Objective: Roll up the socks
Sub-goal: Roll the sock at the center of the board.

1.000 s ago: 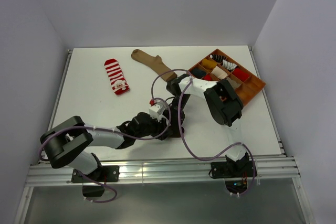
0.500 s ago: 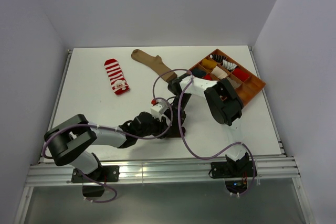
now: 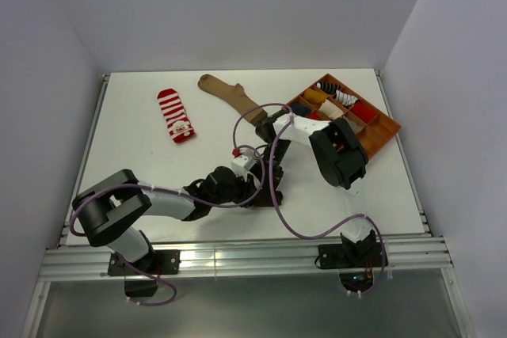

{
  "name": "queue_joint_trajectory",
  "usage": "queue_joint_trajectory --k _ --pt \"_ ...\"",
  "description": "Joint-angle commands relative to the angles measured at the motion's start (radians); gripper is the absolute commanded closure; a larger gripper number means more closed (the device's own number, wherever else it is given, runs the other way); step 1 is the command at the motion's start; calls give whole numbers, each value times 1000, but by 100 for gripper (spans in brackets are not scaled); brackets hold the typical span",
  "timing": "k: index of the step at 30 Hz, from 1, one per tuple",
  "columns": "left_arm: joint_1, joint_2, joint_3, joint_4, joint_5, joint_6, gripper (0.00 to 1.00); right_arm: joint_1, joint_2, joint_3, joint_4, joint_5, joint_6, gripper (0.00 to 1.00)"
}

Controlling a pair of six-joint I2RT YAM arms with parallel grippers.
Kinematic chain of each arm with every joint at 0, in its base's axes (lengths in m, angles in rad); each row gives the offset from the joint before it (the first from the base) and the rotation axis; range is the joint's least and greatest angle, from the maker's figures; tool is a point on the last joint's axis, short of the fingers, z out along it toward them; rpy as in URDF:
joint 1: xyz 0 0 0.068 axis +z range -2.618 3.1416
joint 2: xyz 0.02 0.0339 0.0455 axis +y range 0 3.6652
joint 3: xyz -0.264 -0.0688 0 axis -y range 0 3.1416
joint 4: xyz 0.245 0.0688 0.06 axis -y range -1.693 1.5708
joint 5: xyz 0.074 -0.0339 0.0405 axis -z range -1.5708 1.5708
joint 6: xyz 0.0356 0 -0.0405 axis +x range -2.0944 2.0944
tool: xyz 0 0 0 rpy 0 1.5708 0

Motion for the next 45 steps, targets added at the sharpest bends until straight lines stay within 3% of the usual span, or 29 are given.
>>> queue_joint_trajectory --k 1,24,35,45 --pt "-11 54 12 -127 -11 0 100 -7 17 -17 116 91 -25 77" --pt "-11 141 61 -235 -49 -34 100 -125 -100 -26 124 7 3 48" --pt "-4 167 78 -260 -39 -52 100 -193 -149 -30 110 -50 3 45" --pt "19 199 124 -329 32 -95 100 -381 -273 -63 135 -142 0 45"
